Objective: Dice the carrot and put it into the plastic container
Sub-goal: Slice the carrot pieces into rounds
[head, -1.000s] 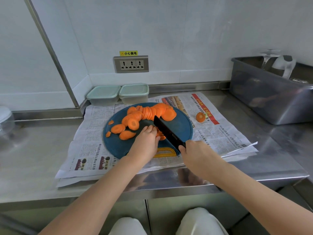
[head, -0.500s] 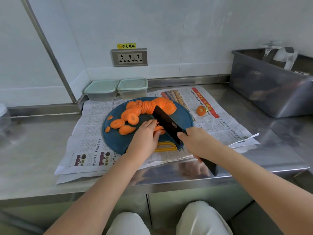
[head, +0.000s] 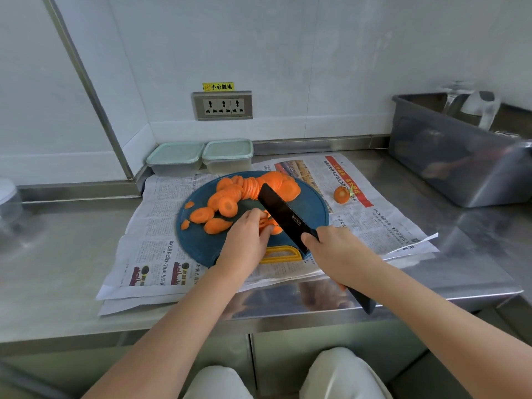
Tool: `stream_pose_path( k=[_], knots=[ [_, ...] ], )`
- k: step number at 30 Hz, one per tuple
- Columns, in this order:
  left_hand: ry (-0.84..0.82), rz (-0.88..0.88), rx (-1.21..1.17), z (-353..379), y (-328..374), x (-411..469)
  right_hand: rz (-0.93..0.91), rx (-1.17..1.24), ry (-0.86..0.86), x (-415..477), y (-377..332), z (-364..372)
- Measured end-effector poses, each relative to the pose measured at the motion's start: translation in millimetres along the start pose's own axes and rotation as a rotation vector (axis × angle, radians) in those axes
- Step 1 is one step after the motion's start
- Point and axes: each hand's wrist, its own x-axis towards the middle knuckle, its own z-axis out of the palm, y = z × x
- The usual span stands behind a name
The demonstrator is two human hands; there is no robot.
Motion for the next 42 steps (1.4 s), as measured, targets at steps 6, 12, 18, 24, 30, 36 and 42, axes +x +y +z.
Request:
stream_pose_path(
  k=[6, 12, 18, 24, 30, 36, 42],
  knots=[
    [-0.003, -0.012, 0.008, 0, 2, 1, -0.007, -0.029, -0.011, 2, 1, 7],
    [0.028, -0.016, 0.016, 1, 4, 1, -0.013, -0.062, -0.012, 7, 0, 11],
    [0.042, 0.005, 0.023, 2, 4, 2, -0.113, -0.153, 0.039, 11, -3, 13],
    [0.029, 0.017, 0.008, 3, 2, 3, -0.088, -0.274, -0.075, 14, -9, 7],
    [0.003, 0.021, -0.026, 1, 2, 2, -0.037, -0.080, -0.046, 29, -18, 9],
    [0.056, -0.018, -0.094, 1, 2, -2, 0.043, 0.137, -0.114, 35, -8, -2],
    [0.066, -0.036, -0.038, -2, 1, -2, 0.040, 0.215, -0.059, 18, 5, -9]
  ],
)
